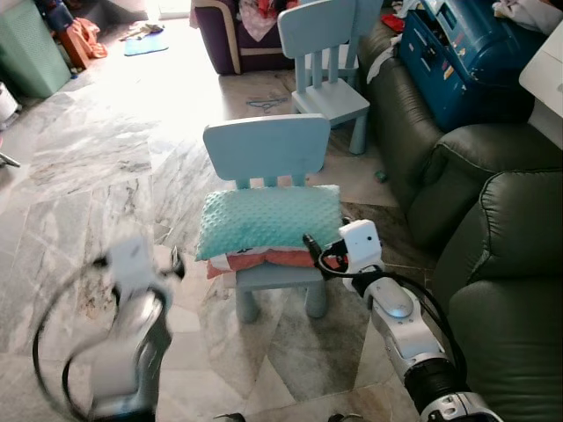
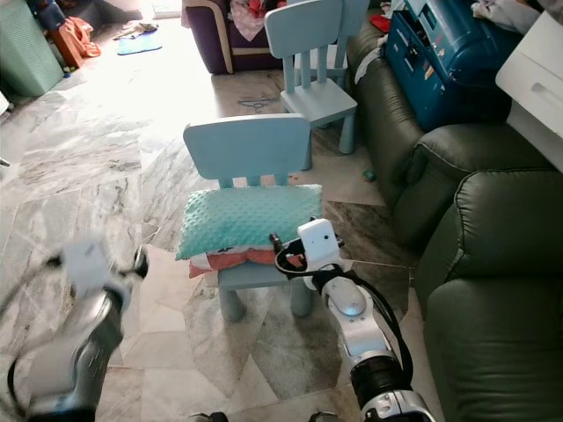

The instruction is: Move the pillow to the sofa

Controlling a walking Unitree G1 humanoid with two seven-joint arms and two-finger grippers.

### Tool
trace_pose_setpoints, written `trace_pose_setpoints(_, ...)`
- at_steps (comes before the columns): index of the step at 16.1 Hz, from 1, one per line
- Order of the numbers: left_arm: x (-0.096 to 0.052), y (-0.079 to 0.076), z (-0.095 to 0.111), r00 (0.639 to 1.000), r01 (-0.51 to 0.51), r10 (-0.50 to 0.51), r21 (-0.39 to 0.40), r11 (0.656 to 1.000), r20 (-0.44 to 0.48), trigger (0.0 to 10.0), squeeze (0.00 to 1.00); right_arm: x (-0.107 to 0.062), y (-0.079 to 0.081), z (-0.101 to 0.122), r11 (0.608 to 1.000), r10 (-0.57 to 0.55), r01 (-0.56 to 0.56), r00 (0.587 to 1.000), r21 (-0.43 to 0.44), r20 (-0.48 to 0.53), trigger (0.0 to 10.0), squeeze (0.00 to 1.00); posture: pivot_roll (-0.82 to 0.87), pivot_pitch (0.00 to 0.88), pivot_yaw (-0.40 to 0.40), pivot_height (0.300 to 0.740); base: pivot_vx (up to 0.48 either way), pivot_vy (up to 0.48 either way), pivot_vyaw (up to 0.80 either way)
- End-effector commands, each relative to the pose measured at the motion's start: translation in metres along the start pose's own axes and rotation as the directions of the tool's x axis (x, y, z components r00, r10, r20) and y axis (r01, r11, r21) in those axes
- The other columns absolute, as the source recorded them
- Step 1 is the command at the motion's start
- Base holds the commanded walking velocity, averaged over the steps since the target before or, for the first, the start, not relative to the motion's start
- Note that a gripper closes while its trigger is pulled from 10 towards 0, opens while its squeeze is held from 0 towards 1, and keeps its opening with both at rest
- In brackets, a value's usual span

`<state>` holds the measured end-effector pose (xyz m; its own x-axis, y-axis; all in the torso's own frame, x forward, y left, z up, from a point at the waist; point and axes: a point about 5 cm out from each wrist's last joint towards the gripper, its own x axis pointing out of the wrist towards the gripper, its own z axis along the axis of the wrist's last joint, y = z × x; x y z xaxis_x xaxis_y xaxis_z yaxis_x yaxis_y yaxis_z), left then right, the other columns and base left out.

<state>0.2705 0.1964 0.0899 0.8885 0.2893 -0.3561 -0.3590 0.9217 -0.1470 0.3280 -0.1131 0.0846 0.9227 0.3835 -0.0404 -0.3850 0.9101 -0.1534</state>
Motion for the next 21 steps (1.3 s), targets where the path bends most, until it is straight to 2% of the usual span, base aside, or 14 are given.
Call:
trace_pose_setpoints(1, -0.005, 0.016, -0.007, 0.998, 0.009, -0.011, 0.032, 0.999, 0.059, 10.0, 0.00, -0.004, 0.001, -0.005, 1.000, -0.005, 0.005, 1.000, 0.015, -0.011, 10.0, 0.00, -0.11, 0.128, 0.079, 0.740, 0.000, 0.000, 0.00)
trace_pose_setpoints(3, -0.011, 0.026, -0.015, 0.992, 0.028, -0.041, 0.101, 0.994, 0.121, 10.0, 0.00, -0.004, 0.001, -0.005, 1.000, 0.000, 0.000, 1.000, 0.014, -0.011, 10.0, 0.00, -0.11, 0.123, 0.073, 0.740, 0.000, 0.000, 0.00)
trace_pose_setpoints(4, -0.013, 0.031, -0.019, 0.986, 0.032, -0.048, 0.106, 0.994, 0.157, 10.0, 0.00, -0.003, 0.001, -0.004, 1.000, 0.002, -0.002, 1.000, 0.012, -0.009, 10.0, 0.00, -0.11, 0.121, 0.070, 0.740, 0.000, 0.000, 0.00)
trace_pose_setpoints(6, -0.020, 0.036, -0.023, 0.971, 0.042, -0.089, 0.204, 0.978, 0.222, 10.0, 0.00, -0.001, 0.000, -0.002, 1.000, -0.001, 0.001, 1.000, 0.010, -0.004, 10.0, 0.00, -0.11, 0.116, 0.067, 0.740, 0.000, 0.000, 0.00)
trace_pose_setpoints(7, -0.024, 0.037, -0.034, 0.975, 0.069, -0.105, 0.183, 0.981, 0.197, 10.0, 0.00, -0.001, -0.002, 0.000, 1.000, -0.003, 0.003, 1.000, 0.009, -0.001, 10.0, 0.00, -0.10, 0.115, 0.066, 0.740, 0.000, 0.000, 0.00)
trace_pose_setpoints(9, -0.028, 0.034, -0.040, 0.973, 0.087, -0.128, 0.208, 0.974, 0.193, 10.0, 0.00, -0.001, -0.002, -0.001, 1.000, -0.007, 0.007, 1.000, 0.013, -0.001, 10.0, 0.00, -0.10, 0.115, 0.064, 0.740, 0.000, 0.000, 0.00)
trace_pose_setpoints(12, -0.027, 0.031, -0.034, 0.961, 0.088, -0.135, 0.195, 0.977, 0.243, 10.0, 0.00, -0.004, -0.002, -0.003, 0.999, -0.007, 0.007, 1.000, 0.031, -0.006, 10.0, 0.00, -0.11, 0.112, 0.064, 0.740, 0.000, 0.000, 0.00)
trace_pose_setpoints(15, -0.028, 0.022, -0.028, 0.942, 0.134, -0.181, 0.178, 0.975, 0.283, 10.0, 0.00, -0.005, -0.004, -0.003, 1.000, -0.005, 0.005, 1.000, 0.026, -0.003, 10.0, 0.00, -0.12, 0.112, 0.065, 0.740, 0.000, 0.000, 0.00)
trace_pose_setpoints(21, -0.028, 0.031, -0.031, 0.951, 0.091, -0.131, 0.151, 0.984, 0.279, 10.0, 0.00, -0.006, -0.002, -0.002, 1.000, 0.008, -0.008, 1.000, 0.017, 0.002, 10.0, 0.00, -0.11, 0.119, 0.067, 0.740, 0.174, 0.000, 0.00)
